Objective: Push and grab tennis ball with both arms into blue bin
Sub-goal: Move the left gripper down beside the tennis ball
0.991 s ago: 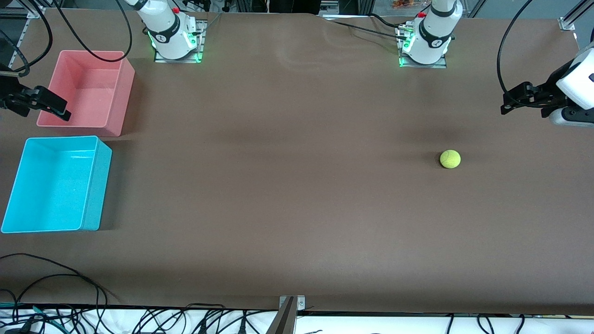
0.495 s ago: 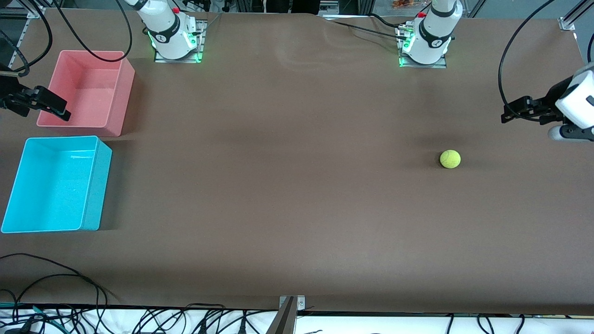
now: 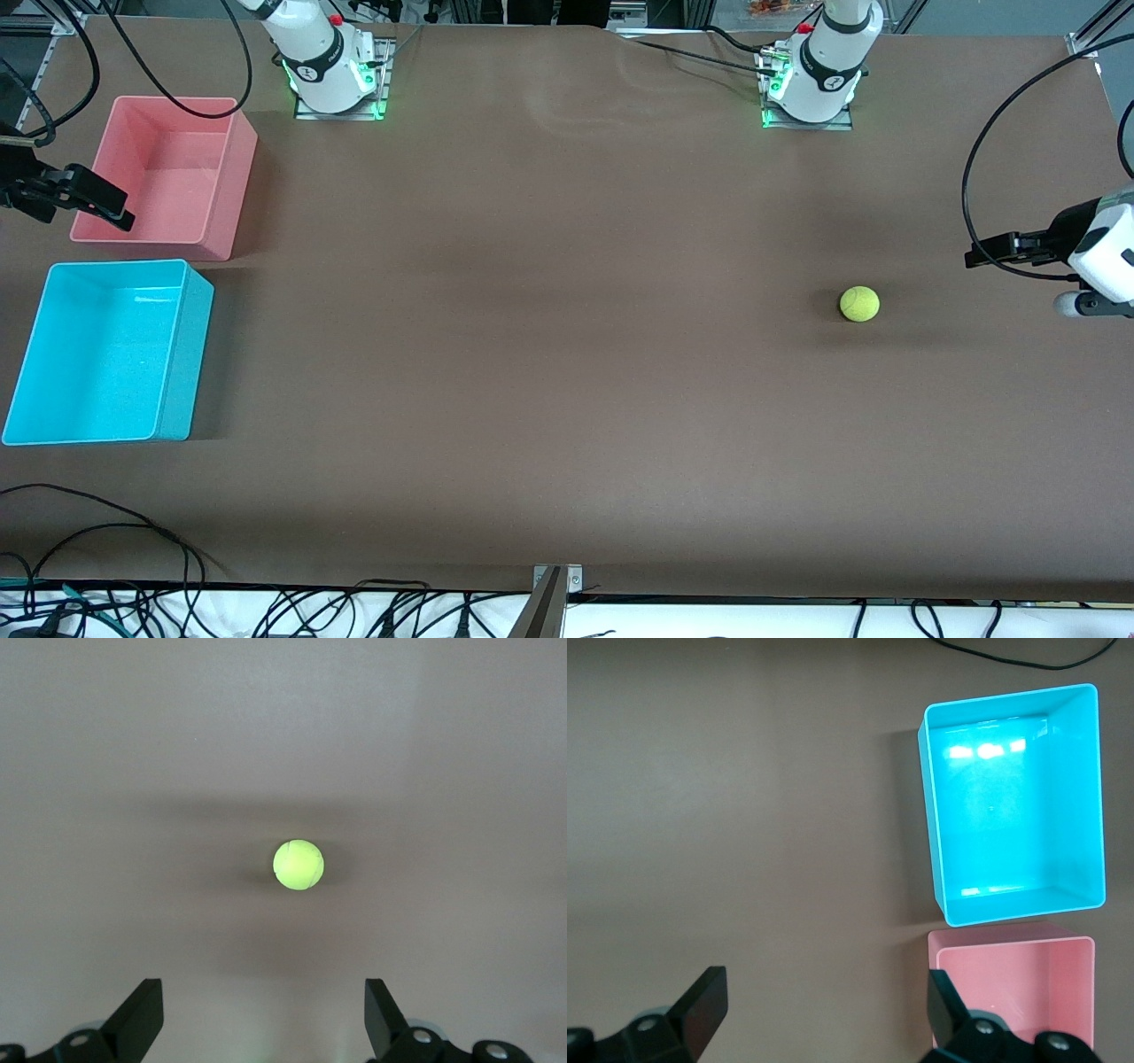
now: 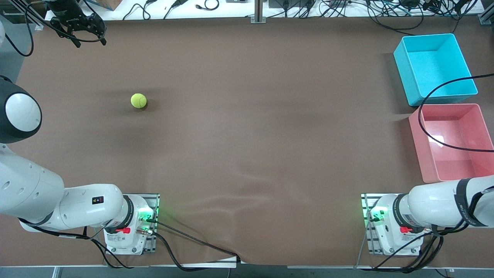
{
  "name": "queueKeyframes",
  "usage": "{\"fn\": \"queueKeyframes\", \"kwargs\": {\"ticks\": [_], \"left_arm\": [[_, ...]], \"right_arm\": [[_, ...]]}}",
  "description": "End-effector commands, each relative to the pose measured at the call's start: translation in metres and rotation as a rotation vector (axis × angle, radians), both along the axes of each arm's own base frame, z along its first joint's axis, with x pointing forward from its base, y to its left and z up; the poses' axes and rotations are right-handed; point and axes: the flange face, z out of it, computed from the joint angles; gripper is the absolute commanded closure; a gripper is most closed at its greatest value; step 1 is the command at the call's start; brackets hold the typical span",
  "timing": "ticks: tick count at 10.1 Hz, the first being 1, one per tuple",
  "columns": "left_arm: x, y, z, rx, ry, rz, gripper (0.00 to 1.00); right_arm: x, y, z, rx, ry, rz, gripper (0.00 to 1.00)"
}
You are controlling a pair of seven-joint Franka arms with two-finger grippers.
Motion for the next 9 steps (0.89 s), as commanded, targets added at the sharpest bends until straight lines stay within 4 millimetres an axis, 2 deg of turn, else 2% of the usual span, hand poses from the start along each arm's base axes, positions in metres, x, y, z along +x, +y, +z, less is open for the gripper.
{"fn": "queueKeyframes", "kwargs": {"ticks": [1,3,7,9], "left_arm": [[0.000,0.005,-0.025,0.023,-0.015,-0.001,0.00],[0.000,0.017,-0.062,0.026,-0.026,0.010,0.00],[-0.004,0.017,-0.113,0.025,-0.032,0.011,0.00],[-0.012,0.016,-0.148,0.023,-0.026,0.011,0.00]], "right_arm": [[0.001,0.000,0.007,0.014,-0.008,-0.011,0.00],[0.002,0.000,0.007,0.014,-0.009,-0.011,0.00],[0.002,0.000,0.007,0.014,-0.009,-0.011,0.00],[0.002,0.000,0.007,0.014,-0.011,-0.011,0.00]]}}
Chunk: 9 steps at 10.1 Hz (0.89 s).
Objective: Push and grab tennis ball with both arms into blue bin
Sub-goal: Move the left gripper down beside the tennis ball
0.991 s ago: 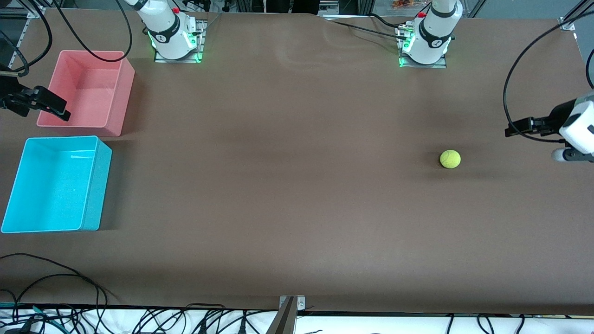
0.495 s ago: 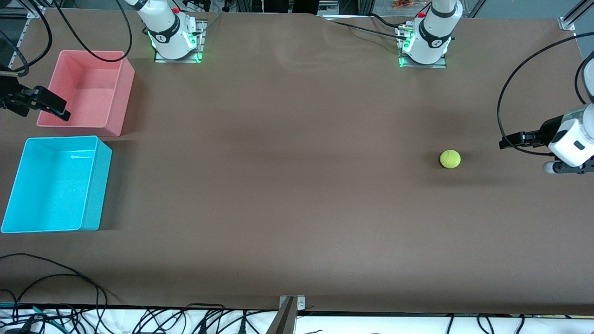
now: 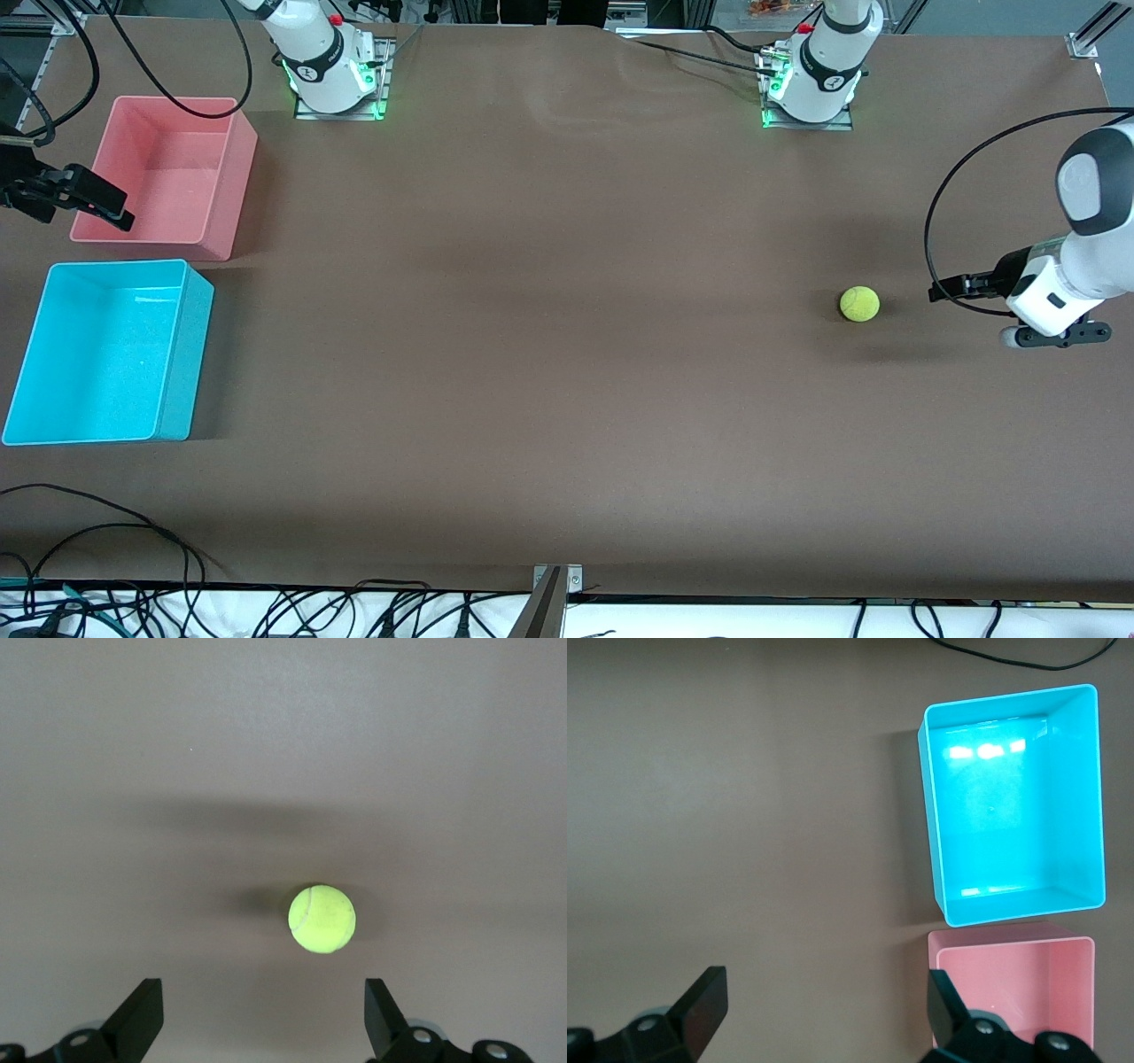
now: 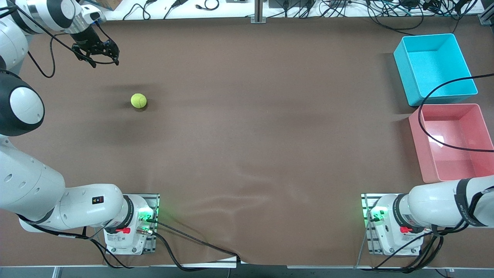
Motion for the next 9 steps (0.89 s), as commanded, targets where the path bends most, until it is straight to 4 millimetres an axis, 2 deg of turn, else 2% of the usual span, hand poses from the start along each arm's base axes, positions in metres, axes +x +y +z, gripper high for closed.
{"fn": "queueKeyframes", "kwargs": {"ticks": [1,3,4,6,9], "left_arm": [[-0.012,-0.003,-0.039,0.011,0.016,-0.024,0.00],[-0.017,-0.007,-0.061,0.017,-0.015,-0.030,0.00],[-0.022,-0.008,-0.081,0.020,-0.035,-0.031,0.00],[-0.035,-0.009,-0.108,0.056,-0.059,-0.102,0.26],[-0.039,-0.011,-0.113,0.057,-0.045,-0.125,0.51]], "right_arm": [[0.002,0.000,0.007,0.014,-0.010,-0.011,0.00],[0.002,0.000,0.007,0.014,-0.010,-0.011,0.00],[0.002,0.000,0.007,0.014,-0.010,-0.011,0.00],[0.002,-0.002,0.007,0.014,-0.010,-0.014,0.00],[0.002,-0.002,0.007,0.014,-0.010,-0.014,0.00]]}}
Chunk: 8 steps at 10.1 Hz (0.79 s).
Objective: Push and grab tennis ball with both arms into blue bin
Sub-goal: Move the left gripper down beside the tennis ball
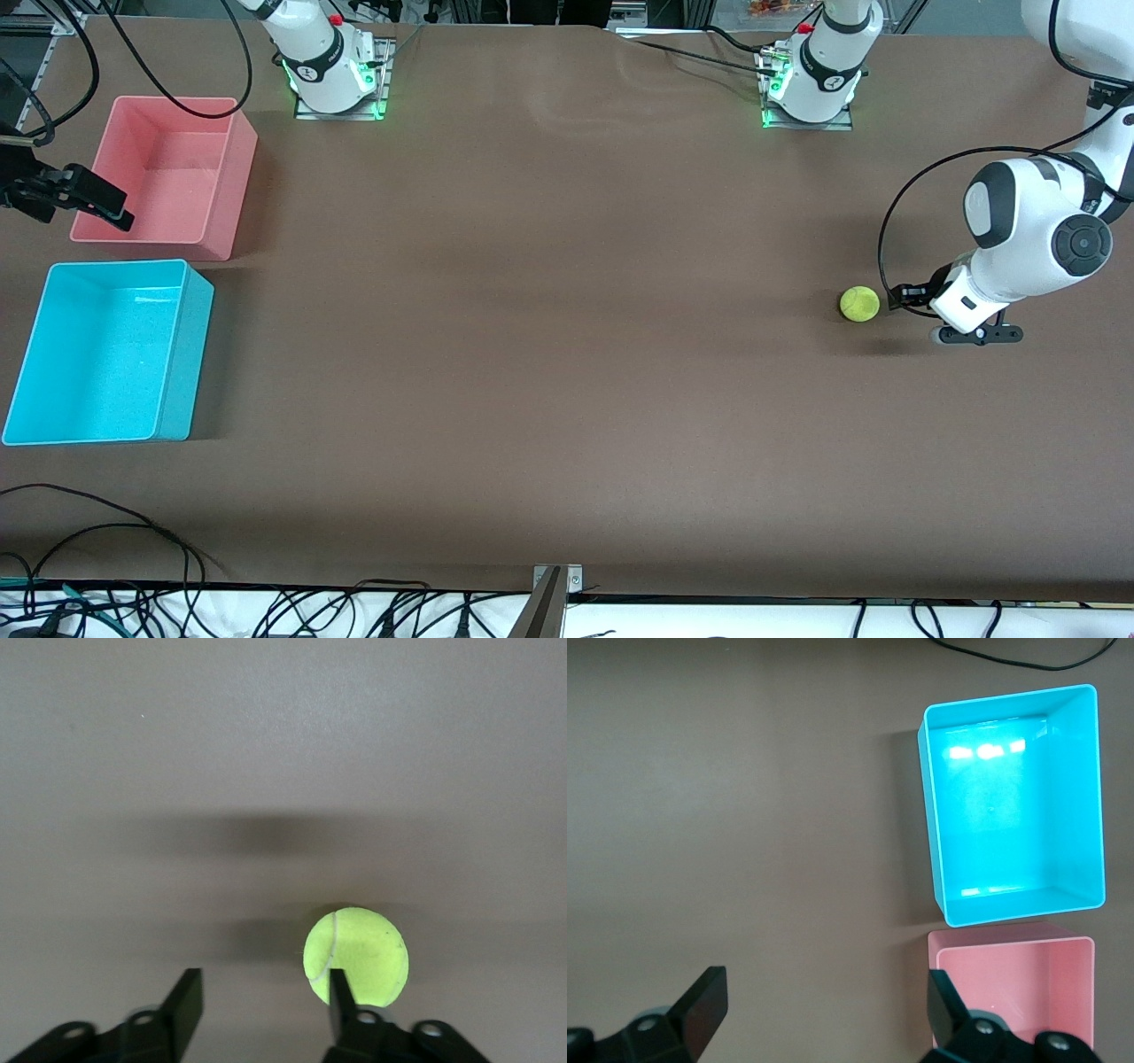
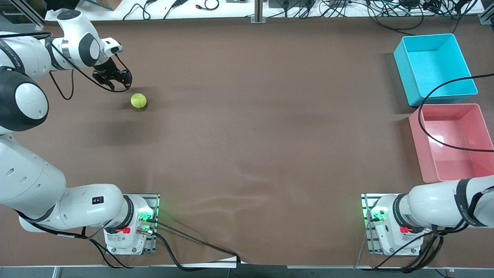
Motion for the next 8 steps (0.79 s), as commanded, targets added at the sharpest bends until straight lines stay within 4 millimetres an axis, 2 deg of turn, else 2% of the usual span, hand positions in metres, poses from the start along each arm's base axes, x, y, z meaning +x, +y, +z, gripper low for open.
{"fn": "queueKeyframes", "kwargs": {"ticks": [1,4,5,6,7,8], "left_arm": [[-0.0058,-0.0034,-0.0010,0.011,0.007,-0.122,0.58],[-0.0078,-0.0005,-0.0020,-0.002,0.010,-0.162,0.56],[-0.0082,-0.0006,-0.0022,-0.004,0.012,-0.144,0.44],[-0.0091,-0.0016,0.0002,-0.006,0.017,-0.138,0.41],[-0.0106,-0.0016,0.0048,-0.010,0.025,-0.156,0.54],[-0.0121,-0.0007,0.0061,-0.016,0.033,-0.210,0.87]], "right_arm": [[0.0016,-0.0015,0.0064,0.014,-0.009,-0.013,0.00],[0.0018,-0.0015,0.0065,0.014,-0.011,-0.013,0.00],[0.0018,-0.0015,0.0065,0.014,-0.011,-0.013,0.00],[0.0018,-0.0015,0.0065,0.014,-0.011,-0.013,0.00],[0.0018,-0.0015,0.0065,0.014,-0.011,-0.013,0.00],[0.0018,-0.0007,0.0065,0.014,-0.011,-0.012,0.00]]}}
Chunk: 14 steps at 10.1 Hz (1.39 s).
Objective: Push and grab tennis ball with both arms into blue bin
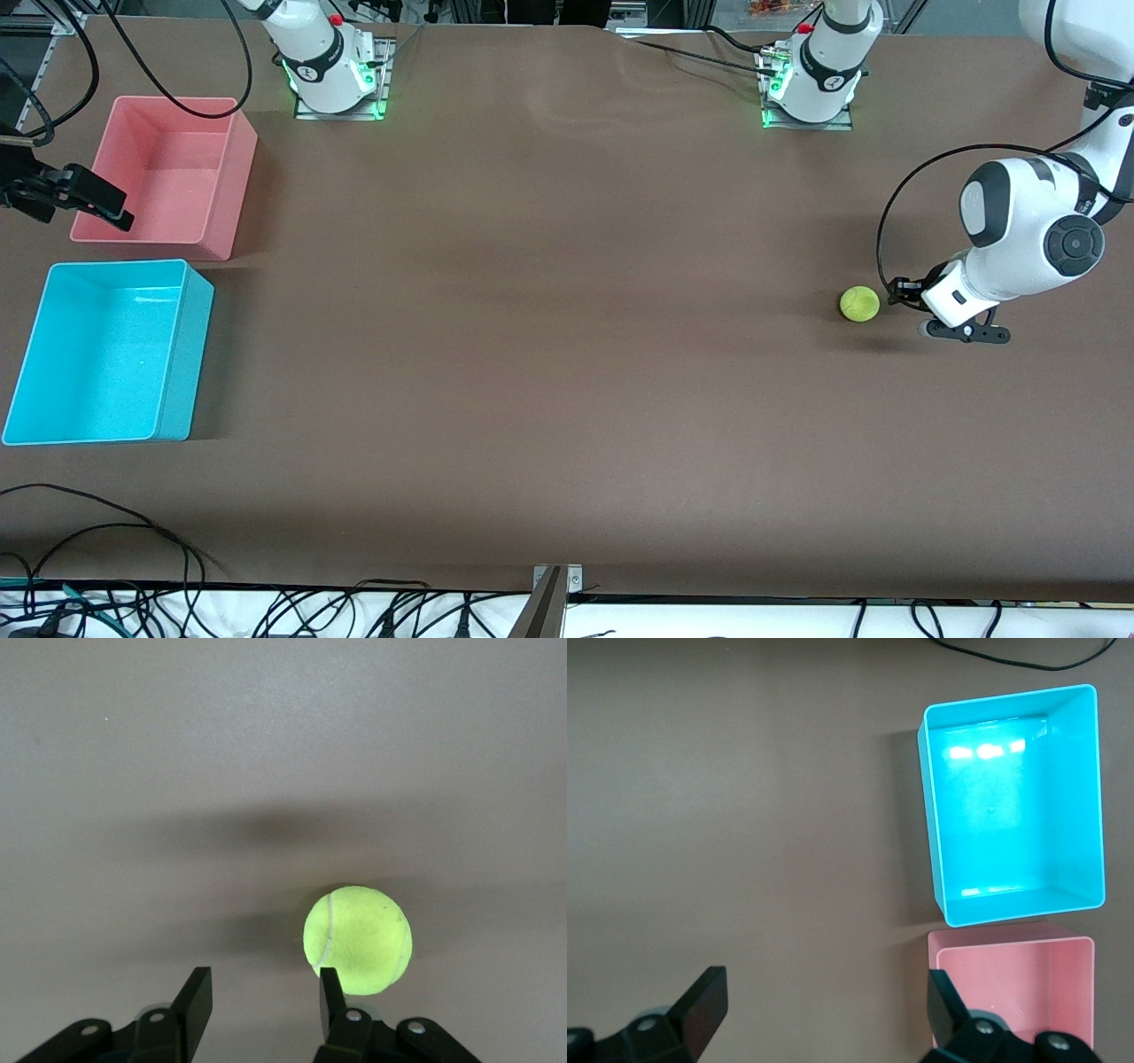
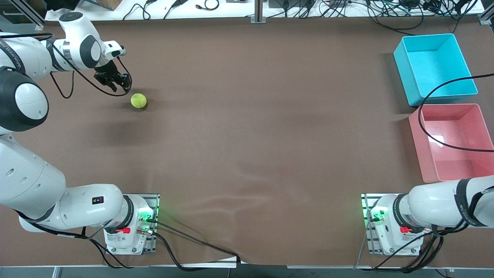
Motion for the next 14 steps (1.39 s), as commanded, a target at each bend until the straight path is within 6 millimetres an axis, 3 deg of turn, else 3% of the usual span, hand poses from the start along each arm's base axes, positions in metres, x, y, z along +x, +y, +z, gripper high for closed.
{"fn": "queueKeyframes", "kwargs": {"ticks": [1,7,9,14], "left_arm": [[-0.008,0.003,0.010,-0.020,0.016,-0.175,1.00],[-0.010,0.020,0.006,-0.105,0.022,-0.626,1.00],[-0.008,0.023,0.004,-0.147,0.012,-0.879,1.00],[-0.008,0.027,-0.023,-0.239,-0.064,-1.362,1.00]], "right_arm": [[0.002,-0.001,0.006,0.014,-0.011,-0.011,0.00],[0.002,0.000,0.006,0.016,-0.011,-0.013,0.00],[0.002,-0.001,0.006,0.014,-0.011,-0.011,0.00],[0.002,-0.001,0.006,0.014,-0.011,-0.013,0.00]]}}
